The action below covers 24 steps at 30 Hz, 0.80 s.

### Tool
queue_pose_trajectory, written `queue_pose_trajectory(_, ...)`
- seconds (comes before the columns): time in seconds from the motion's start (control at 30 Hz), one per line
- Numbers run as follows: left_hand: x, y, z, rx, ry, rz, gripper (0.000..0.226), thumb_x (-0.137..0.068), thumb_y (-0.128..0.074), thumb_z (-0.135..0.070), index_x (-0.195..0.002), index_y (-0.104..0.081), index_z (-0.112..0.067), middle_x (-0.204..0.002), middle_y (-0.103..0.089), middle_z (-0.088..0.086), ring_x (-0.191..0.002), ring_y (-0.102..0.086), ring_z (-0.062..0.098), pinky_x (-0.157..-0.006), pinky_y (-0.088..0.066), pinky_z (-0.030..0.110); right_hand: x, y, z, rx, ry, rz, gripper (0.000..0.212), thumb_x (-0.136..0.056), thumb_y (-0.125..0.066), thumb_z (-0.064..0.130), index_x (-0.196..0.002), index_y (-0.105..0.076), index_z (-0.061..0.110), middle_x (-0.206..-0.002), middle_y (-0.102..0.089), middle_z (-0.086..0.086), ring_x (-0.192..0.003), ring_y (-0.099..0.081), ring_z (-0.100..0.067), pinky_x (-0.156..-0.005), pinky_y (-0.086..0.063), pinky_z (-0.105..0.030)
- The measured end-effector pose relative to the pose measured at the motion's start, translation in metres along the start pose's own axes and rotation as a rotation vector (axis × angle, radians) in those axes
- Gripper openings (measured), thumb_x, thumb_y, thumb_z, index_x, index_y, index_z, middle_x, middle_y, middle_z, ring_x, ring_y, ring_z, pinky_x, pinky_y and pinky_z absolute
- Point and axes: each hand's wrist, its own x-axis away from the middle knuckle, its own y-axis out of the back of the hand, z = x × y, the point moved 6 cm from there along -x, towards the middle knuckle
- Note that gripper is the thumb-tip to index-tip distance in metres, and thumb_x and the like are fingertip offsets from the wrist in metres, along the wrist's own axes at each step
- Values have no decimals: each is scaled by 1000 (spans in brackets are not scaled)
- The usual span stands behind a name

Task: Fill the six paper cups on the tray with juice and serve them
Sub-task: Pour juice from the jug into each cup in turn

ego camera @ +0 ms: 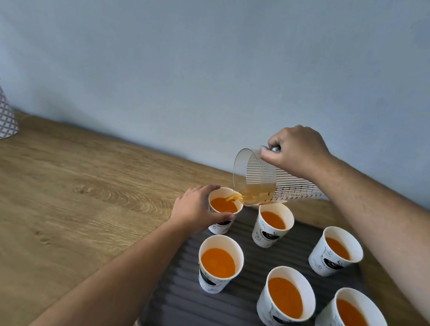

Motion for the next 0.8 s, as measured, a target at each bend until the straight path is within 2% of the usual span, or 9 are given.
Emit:
queue_pose_trajectory(0.2, 0, 0, 0, 4, 3, 11, 87, -66, -66, -71, -140, -36, -35, -142, -50, -4, -128, -45, 21, -102, -42, 48, 5, -2, -15, -120, -97, -8, 48, -85, -56, 31, -45, -35, 15, -44, -31, 0, -46, -27, -17, -51, -25, -28)
queue_pose_trajectory(0.43, 0, 2, -2, 13, 2, 2, 84, -68, -68, -67, -138, -38, -33, -139, -51, -4, -127, -46, 21, -103, -41, 49, 13, 7, -36, -243, -178, -53, 49, -85, -58, 30, -46, -35, 13, -46, -30, -4, -47, -28, -18, -53, -25, -30)
queue_pose_trajectory(0.57, -3, 6, -5, -39, -16, -19, 91, -64, -67, -71, -140, -35, -33, -140, -48, -5, -129, -42, 20, -105, -36, 47, 21, 21, -56, -285, -221, -92, 49, -86, -59, 31, -51, -42, 1, -50, -33, -9, -49, -30, -19, -55, -26, -30)
queue_pose_trajectory(0.67, -6, 5, -21, -75, -64, -19, 93, -64, -67, -71, -141, -32, -33, -144, -43, -4, -134, -37, 20, -108, -32, 46, 32, 34, -71, -305, -246, -105, 49, -87, -60, 31, -60, -49, -9, -53, -36, -13, -50, -31, -21, -55, -26, -29)
queue_pose_trajectory(0.73, -8, 0, -40, -113, -126, 7, 92, -66, -66, -70, -142, -32, -32, -146, -40, -4, -136, -34, 20, -111, -27, 46, 40, 41, -80, -287, -256, -100, 49, -87, -60, 31, -61, -51, -9, -52, -37, -13, -51, -32, -21, -55, -26, -29)
queue_pose_trajectory(0.8, -10, -8, -59, -161, -185, 49, 92, -67, -65, -71, -143, -31, -32, -148, -38, -4, -138, -32, 20, -114, -24, 47, 48, 45, -88, -235, -262, -87, 49, -86, -60, 31, -53, -46, -3, -51, -34, -11, -50, -31, -20, -55, -24, -30)
